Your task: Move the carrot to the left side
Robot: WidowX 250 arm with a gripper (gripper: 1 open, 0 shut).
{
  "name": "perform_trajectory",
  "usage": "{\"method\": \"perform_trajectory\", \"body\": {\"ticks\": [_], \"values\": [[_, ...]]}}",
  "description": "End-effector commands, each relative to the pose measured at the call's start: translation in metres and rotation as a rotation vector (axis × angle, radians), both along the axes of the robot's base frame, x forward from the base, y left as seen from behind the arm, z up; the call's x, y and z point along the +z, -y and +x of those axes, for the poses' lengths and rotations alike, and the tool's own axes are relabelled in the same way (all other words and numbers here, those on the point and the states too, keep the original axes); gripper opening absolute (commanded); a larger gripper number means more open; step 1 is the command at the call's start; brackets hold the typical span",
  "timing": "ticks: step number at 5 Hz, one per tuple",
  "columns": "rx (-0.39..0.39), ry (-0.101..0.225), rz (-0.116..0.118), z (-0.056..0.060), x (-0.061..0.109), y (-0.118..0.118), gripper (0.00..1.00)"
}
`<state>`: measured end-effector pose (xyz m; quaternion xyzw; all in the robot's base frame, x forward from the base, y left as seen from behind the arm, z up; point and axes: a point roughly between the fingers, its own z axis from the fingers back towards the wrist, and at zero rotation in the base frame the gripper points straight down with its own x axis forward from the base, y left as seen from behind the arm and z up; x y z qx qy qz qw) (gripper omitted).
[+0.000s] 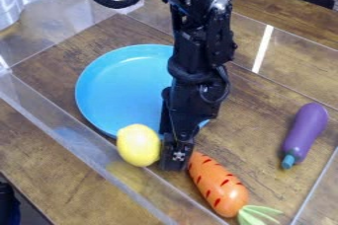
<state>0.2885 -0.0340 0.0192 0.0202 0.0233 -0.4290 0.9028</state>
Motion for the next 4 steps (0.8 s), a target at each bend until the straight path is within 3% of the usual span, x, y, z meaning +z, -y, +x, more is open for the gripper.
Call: {"method": "perform_trajectory", "body": {"ticks": [1,3,4], "values": [[-0.042,-0.001,-0.009,0.0,-0.002,0.01,1.0],[-0.004,0.003,-0.027,-0.0042,0.0029,0.0018,1.0],[-0.024,0.004,-0.035,-0.0008,0.0017,0.0057,1.0]]}}
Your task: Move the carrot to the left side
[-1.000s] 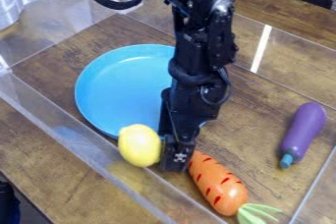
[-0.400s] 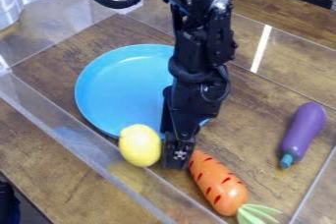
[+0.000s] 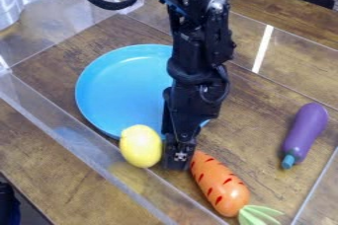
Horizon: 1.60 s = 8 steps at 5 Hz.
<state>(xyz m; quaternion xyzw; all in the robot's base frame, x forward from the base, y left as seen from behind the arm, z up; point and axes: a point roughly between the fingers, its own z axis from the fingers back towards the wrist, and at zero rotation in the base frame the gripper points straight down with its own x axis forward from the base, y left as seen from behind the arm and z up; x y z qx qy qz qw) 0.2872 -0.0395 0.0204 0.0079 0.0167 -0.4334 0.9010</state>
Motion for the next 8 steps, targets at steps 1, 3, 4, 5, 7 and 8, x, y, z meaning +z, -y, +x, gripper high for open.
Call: {"method": "perform_trajectory", "body": {"ticks": [1,3,4,5,7,8], "values": [[-0.035,0.005,-0.015,0.004,-0.001,0.004,1.0],[-0.071,0.003,-0.033,0.001,-0.003,-0.002,1.0],[-0.09,0.006,-0.042,0.0,-0.003,-0.005,1.0],[-0.059,0.011,-0.047,0.003,-0.002,0.001,1.0],[0.006,0.018,-0.063,0.007,-0.001,0.01,1.0],[0.041,0.018,-0.073,0.008,-0.003,0.013,1.0]]}}
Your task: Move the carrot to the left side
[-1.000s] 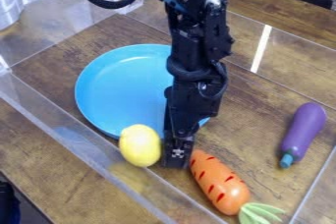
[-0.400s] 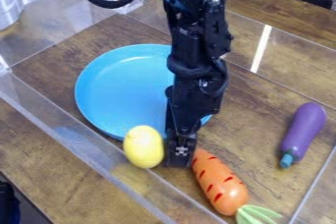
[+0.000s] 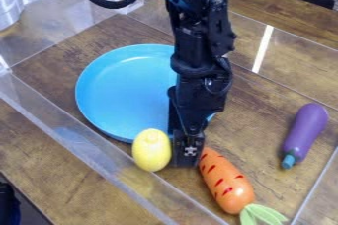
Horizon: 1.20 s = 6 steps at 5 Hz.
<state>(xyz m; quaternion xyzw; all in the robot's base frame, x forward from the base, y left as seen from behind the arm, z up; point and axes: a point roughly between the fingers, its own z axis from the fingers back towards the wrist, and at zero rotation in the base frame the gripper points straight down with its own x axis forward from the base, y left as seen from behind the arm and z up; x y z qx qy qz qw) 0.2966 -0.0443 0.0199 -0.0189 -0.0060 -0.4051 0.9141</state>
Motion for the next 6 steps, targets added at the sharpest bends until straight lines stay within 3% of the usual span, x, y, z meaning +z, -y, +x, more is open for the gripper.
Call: {"method": "perform_trajectory", "body": {"ticks": [1,3,6], "values": [[-0.001,-0.001,-0.015,0.004,-0.004,0.012,1.0],[0.038,-0.002,-0.031,0.016,-0.005,0.02,1.0],[0.065,-0.004,-0.046,0.012,-0.007,0.016,1.0]]}}
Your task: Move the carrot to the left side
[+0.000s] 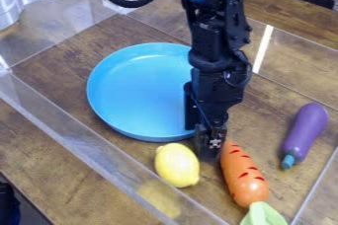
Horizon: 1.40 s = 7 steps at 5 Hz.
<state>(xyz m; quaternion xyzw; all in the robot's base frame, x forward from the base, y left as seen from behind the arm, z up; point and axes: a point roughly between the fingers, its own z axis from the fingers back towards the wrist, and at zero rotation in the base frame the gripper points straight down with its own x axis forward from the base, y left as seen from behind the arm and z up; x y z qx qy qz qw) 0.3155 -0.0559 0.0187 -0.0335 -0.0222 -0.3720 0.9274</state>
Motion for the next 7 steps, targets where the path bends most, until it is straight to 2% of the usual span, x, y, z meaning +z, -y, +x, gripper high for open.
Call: {"method": "perform_trajectory", "body": {"ticks": [1,2,3,4,5,7], "values": [[0.013,-0.025,-0.013,-0.009,-0.006,0.007,0.0],[0.028,-0.027,-0.02,-0.012,-0.004,0.009,0.0],[-0.018,-0.031,-0.023,-0.016,-0.004,0.012,0.0],[-0.055,-0.034,-0.022,-0.014,-0.005,0.025,1.0],[-0.095,-0.033,-0.019,-0.013,-0.005,0.039,0.0],[-0.174,-0.033,-0.01,-0.014,0.003,0.052,0.0]]}}
